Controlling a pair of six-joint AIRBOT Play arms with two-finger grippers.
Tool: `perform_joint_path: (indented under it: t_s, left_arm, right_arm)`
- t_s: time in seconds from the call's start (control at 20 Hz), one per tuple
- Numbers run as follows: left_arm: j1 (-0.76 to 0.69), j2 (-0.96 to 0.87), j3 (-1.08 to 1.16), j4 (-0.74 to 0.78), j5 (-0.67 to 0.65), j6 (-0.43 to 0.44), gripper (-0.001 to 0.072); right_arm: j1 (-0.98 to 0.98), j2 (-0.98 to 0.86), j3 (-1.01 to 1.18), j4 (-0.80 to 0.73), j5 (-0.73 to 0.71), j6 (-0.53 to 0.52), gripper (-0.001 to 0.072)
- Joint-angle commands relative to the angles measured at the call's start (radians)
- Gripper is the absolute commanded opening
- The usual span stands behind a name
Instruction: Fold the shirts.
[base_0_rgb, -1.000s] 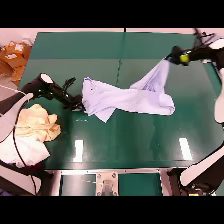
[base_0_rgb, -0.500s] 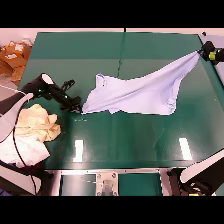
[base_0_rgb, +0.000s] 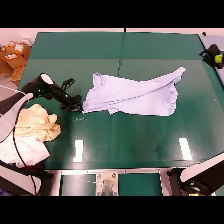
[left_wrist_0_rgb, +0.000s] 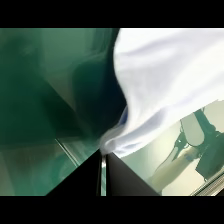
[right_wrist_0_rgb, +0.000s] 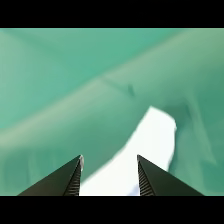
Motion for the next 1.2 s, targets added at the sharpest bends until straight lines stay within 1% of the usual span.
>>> perform_joint_path:
  t_s: [0.0,0.15,0.25,0.3,0.35,0.4,0.5,0.55,0.6,0.7,0.85,0.9,1.0,1.05,1.1,1.15]
  left_arm:
    - [0.0,0.001,0.001,-0.011,0.002,0.043,0.0024]
    - [0.0,0.001,0.001,-0.01,0.003,0.045,0.0024]
    - [0.0,0.001,0.001,-0.011,0.002,0.045,0.0024]
    - [0.0,0.001,0.001,-0.011,0.002,0.046,0.0025]
    - [0.0,0.001,0.001,-0.013,0.002,0.047,0.0024]
    - [0.0,0.001,0.001,-0.021,0.002,0.061,0.0024]
    - [0.0,0.001,0.001,-0.039,0.004,0.071,0.0024]
    - [0.0,0.001,0.001,-0.047,0.007,0.072,0.0024]
    - [0.0,0.001,0.001,-0.055,0.01,0.075,0.0024]
    - [0.0,0.001,0.001,-0.057,0.01,0.078,0.0024]
    - [0.0,0.001,0.001,-0.06,0.008,0.078,0.0024]
    - [0.0,0.001,0.001,-0.061,0.006,0.078,0.0024]
    - [0.0,0.001,0.001,-0.063,0.008,0.078,0.0024]
    - [0.0,0.001,0.001,-0.063,0.009,0.08,0.0024]
    - [0.0,0.001,0.001,-0.065,0.01,0.091,0.0024]
    - [0.0,0.001,0.005,-0.068,0.009,0.101,0.0024]
  right_arm:
    - [-0.068,0.084,-0.033,-0.027,0.281,-0.028,0.0416]
    - [-0.078,0.172,-0.192,-0.106,0.429,-0.028,0.0416]
    - [-0.072,0.263,-0.395,-0.174,0.448,-0.028,0.0416]
    - [-0.071,0.317,-0.521,-0.186,0.418,-0.029,0.0417]
    - [-0.071,0.366,-0.639,-0.185,0.368,-0.037,0.045]
    - [-0.067,0.413,-0.756,-0.185,0.307,-0.053,0.0455]
    - [-0.049,0.46,-0.928,-0.171,0.214,-0.08,0.0456]
    - [-0.037,0.462,-0.991,-0.161,0.183,-0.085,0.0469]
    - [-0.021,0.459,-1.049,-0.142,0.144,-0.103,0.0481]
    - [0.019,0.451,-1.121,-0.096,0.042,-0.126,0.0479]
    - [0.068,0.443,-1.122,-0.06,-0.071,-0.126,0.0472]
    - [0.073,0.443,-1.115,-0.04,-0.093,-0.126,0.045]
    - [0.079,0.442,-1.109,-0.027,-0.108,-0.126,0.0344]
    - [0.079,0.439,-1.11,-0.028,-0.102,-0.126,0.0252]
    - [0.079,0.433,-1.11,-0.028,-0.086,-0.13,0.013]
    - [0.079,0.43,-1.109,-0.028,-0.059,-0.154,0.0035]
